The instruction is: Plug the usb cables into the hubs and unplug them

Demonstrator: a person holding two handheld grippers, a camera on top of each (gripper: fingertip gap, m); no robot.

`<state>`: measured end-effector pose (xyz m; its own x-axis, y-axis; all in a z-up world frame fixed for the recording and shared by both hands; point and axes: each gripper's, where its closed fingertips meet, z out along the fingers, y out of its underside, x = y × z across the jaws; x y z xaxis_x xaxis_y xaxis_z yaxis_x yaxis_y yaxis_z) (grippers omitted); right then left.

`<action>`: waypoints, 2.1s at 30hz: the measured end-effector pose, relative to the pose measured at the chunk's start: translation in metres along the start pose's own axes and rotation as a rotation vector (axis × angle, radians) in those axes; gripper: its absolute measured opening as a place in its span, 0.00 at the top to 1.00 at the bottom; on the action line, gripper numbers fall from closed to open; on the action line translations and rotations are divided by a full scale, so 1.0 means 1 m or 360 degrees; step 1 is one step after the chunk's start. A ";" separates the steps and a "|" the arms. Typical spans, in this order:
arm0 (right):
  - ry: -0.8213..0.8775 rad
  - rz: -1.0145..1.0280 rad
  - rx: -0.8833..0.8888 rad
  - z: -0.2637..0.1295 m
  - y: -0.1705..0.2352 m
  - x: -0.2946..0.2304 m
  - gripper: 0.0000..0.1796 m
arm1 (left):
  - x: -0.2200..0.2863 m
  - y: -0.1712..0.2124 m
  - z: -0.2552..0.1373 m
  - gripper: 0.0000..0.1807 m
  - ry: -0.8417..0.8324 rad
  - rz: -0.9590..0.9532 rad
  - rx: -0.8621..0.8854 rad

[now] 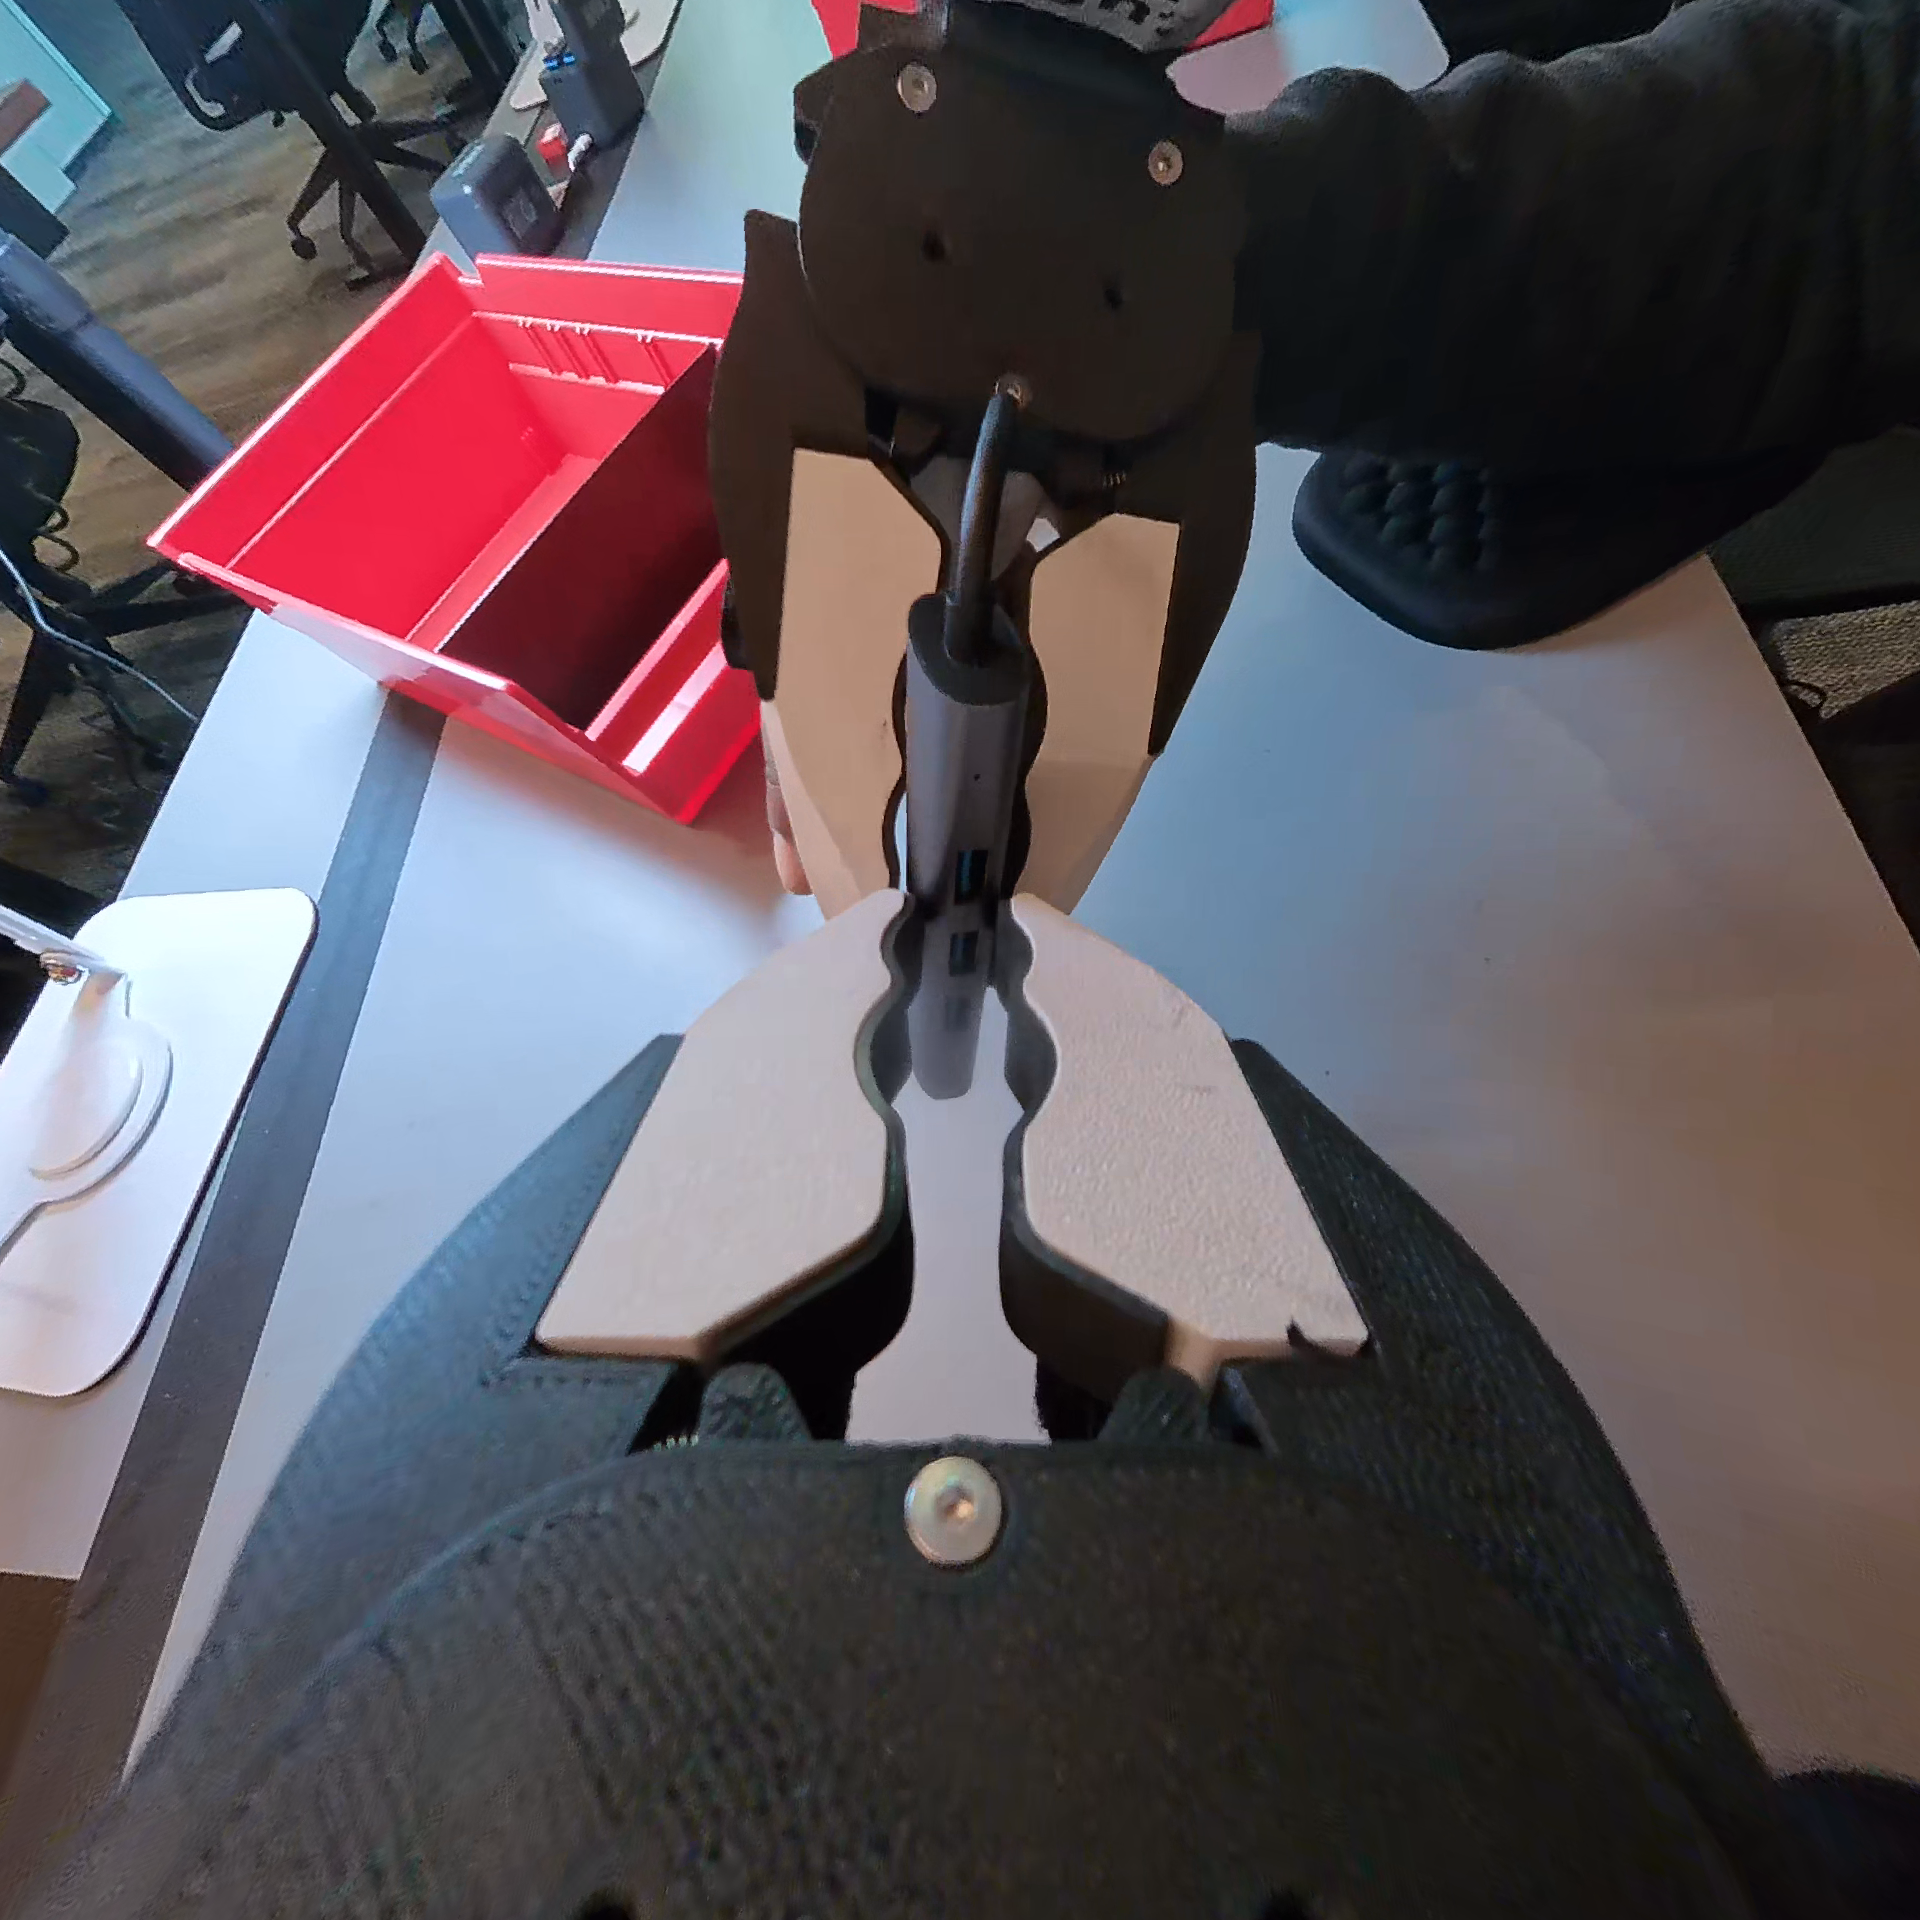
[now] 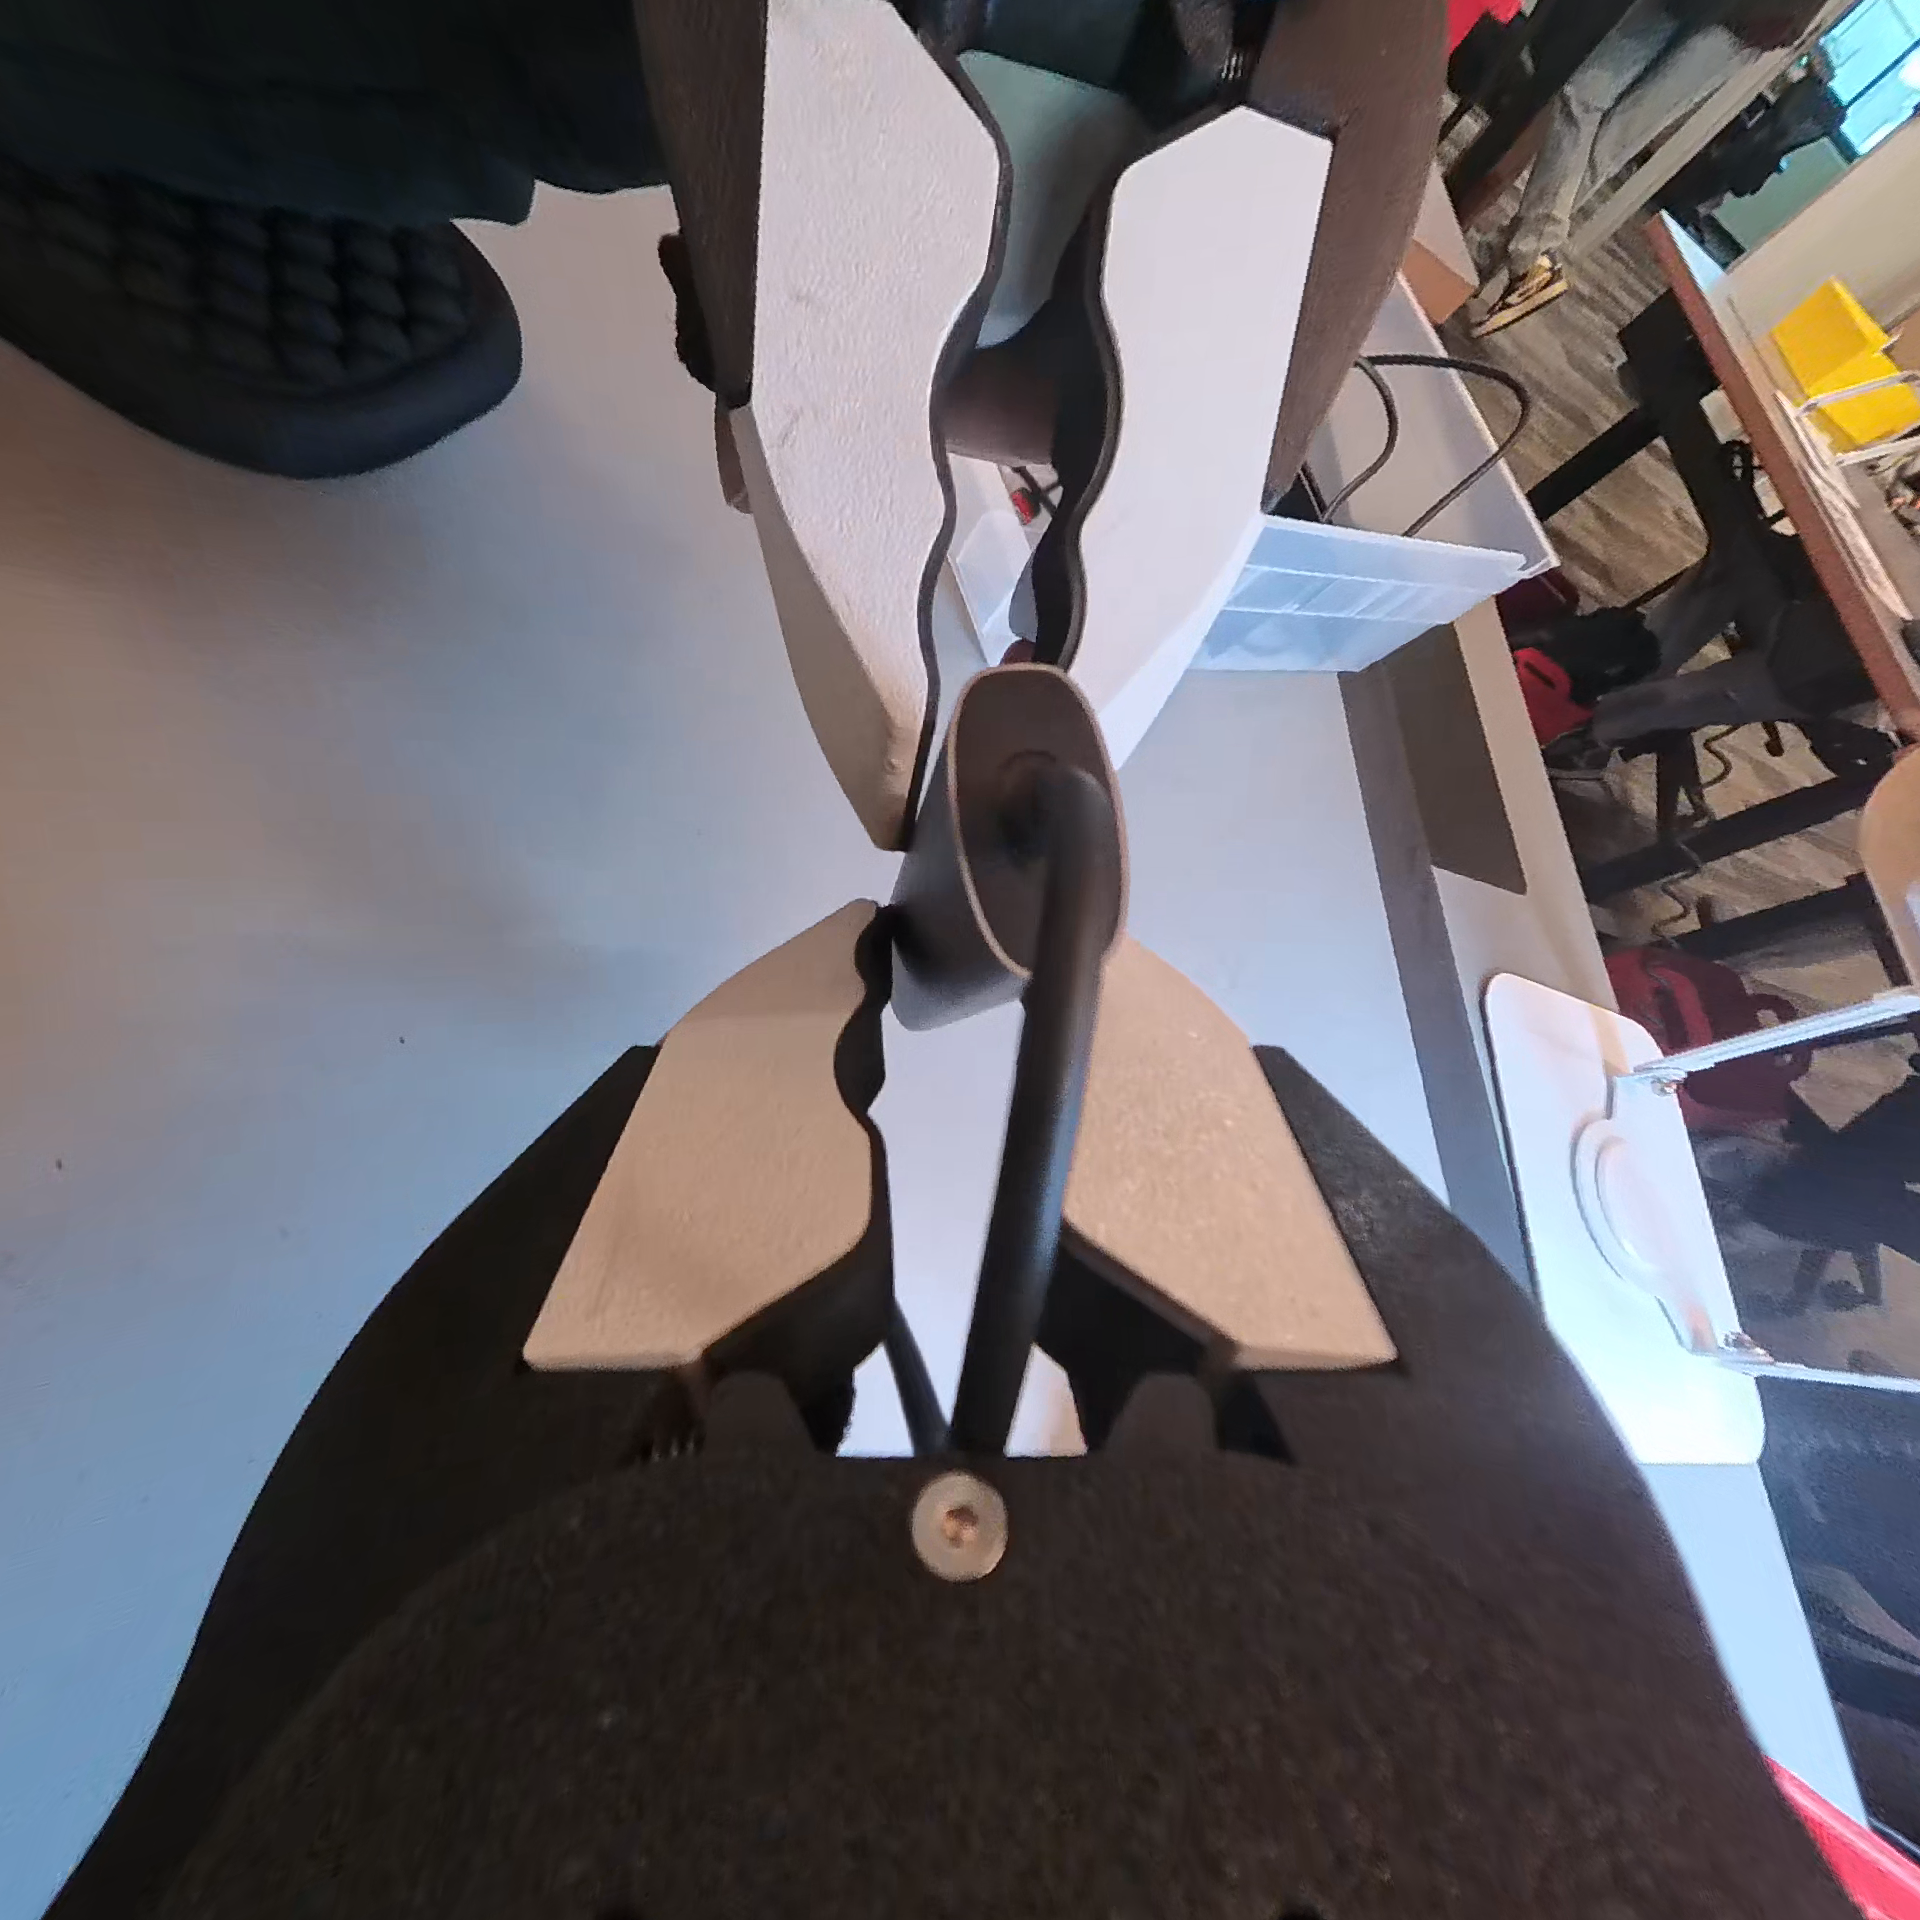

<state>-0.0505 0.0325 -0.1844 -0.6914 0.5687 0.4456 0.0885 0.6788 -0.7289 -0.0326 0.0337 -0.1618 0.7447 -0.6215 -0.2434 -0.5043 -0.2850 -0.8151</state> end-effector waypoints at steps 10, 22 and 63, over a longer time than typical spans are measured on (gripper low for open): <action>0.0086 0.0031 0.0083 -0.011 -0.006 0.014 0.90 | -0.022 -0.013 -0.029 0.84 -0.0115 -0.0132 0.0199; 0.0776 0.0474 0.0557 -0.106 -0.009 0.082 0.90 | -0.140 0.132 -0.189 0.86 -0.1119 -0.0757 -0.0376; 0.1102 0.0613 0.0452 -0.101 0.062 0.060 0.90 | 0.026 0.040 -0.064 0.98 0.0055 -0.1365 0.0575</action>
<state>-0.0134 0.1558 -0.1506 -0.0457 0.9561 0.2896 -0.0199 0.2889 -0.9571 -0.0617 -0.0404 -0.1675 0.7833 -0.3265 0.5290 0.3836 -0.4159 -0.8246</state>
